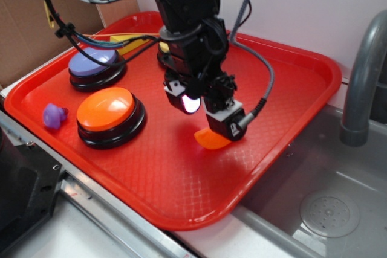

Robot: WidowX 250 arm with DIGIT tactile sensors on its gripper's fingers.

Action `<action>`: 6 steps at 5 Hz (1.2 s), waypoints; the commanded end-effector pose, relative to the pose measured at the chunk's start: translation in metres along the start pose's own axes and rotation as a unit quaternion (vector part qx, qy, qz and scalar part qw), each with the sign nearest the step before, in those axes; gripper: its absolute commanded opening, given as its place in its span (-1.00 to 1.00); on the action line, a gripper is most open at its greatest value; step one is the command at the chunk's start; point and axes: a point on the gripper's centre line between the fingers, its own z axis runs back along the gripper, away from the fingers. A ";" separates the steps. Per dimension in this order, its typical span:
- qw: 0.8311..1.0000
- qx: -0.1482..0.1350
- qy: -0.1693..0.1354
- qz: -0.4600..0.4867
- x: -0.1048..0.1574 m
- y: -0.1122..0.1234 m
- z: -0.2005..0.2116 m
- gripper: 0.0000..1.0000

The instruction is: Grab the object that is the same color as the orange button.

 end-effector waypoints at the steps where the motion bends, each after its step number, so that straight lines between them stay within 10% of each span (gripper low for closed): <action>1: 1.000 -0.004 -0.017 0.000 0.007 -0.014 -0.008 -1.00; 6: 0.998 0.058 -0.016 -0.013 0.017 0.044 0.103 -1.00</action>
